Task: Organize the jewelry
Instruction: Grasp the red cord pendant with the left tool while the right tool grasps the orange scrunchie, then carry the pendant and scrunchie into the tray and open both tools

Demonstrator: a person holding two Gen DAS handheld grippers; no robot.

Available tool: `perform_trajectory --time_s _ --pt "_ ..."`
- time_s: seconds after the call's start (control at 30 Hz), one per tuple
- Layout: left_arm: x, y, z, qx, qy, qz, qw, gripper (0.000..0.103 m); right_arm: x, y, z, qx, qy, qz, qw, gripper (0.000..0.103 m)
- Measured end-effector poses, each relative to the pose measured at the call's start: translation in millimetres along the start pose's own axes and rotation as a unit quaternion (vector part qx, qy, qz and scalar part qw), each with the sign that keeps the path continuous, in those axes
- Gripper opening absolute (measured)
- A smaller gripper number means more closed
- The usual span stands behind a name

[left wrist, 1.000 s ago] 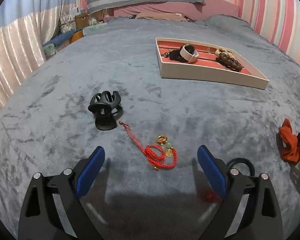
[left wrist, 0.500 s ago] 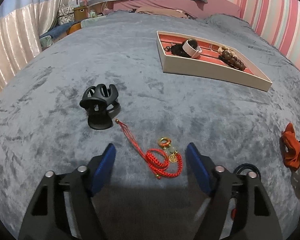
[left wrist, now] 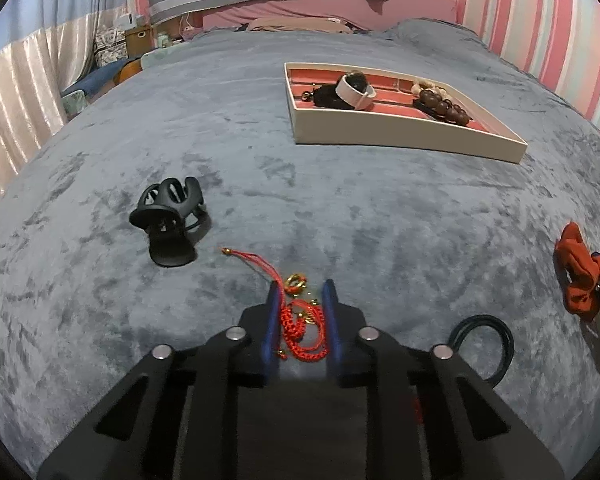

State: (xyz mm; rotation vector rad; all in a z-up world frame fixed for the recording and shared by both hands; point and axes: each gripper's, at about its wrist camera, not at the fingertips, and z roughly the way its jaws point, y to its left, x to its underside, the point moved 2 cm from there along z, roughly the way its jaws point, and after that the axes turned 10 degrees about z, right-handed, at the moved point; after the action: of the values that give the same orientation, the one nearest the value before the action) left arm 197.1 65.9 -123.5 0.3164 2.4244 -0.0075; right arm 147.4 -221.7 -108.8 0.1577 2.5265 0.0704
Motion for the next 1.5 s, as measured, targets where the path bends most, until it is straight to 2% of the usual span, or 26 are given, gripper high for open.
perform_trajectory --time_s 0.53,1.1,1.5 --pt "1 2 0 0.006 0.001 -0.010 0.9999 0.016 3 8 2 -0.026 0.007 -0.011 1.000 0.034" --pt "3 4 1 0.010 -0.003 -0.015 0.9998 0.016 4 13 3 -0.034 0.008 -0.020 0.999 0.031" --pt "2 5 -2 0.007 -0.009 -0.021 0.9997 0.014 5 13 -5 -0.041 -0.014 -0.019 0.999 0.026"
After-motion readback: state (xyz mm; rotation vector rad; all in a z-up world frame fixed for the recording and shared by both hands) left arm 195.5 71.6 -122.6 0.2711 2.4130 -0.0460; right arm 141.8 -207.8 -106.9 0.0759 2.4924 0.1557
